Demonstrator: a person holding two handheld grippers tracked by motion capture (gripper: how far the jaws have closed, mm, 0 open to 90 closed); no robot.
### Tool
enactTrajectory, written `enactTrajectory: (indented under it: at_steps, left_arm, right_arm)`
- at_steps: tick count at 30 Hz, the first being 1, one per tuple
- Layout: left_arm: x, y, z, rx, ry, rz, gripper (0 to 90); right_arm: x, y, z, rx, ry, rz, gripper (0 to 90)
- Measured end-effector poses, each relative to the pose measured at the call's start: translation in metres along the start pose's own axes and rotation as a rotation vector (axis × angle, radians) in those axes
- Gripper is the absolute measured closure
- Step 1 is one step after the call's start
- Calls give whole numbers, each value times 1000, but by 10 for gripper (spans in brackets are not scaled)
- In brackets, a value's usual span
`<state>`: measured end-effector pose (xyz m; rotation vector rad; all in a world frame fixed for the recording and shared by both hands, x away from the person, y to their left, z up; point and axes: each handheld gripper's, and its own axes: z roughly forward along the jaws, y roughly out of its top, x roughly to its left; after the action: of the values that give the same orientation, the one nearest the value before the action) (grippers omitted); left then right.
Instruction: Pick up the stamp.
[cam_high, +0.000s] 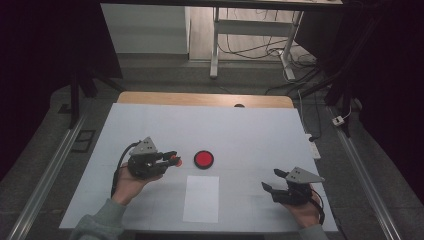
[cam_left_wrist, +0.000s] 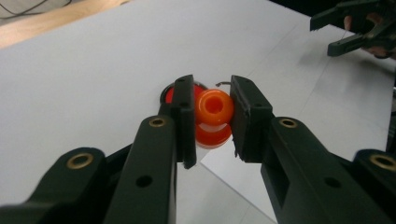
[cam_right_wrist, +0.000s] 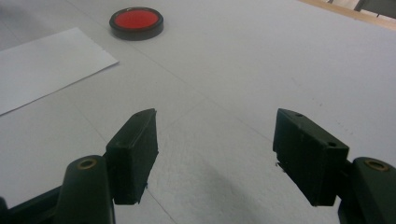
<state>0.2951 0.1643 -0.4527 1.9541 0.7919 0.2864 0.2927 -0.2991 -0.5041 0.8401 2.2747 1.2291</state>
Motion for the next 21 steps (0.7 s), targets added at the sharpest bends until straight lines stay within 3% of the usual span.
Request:
enactTrajectory:
  at_steps: [9,17,21]
  left_arm:
    - [-4,16,5,13,-18,17,724]
    - [-6,18,17,-15,-65,-3,724]
    - [-10,17,29,7,-74,10,724]
  right_arm:
    - [1,2,1,-5,0,-8,301]
    - [1,3,5,3,-1,-17,301]
    - [1,2,7,1,9,-18,301]
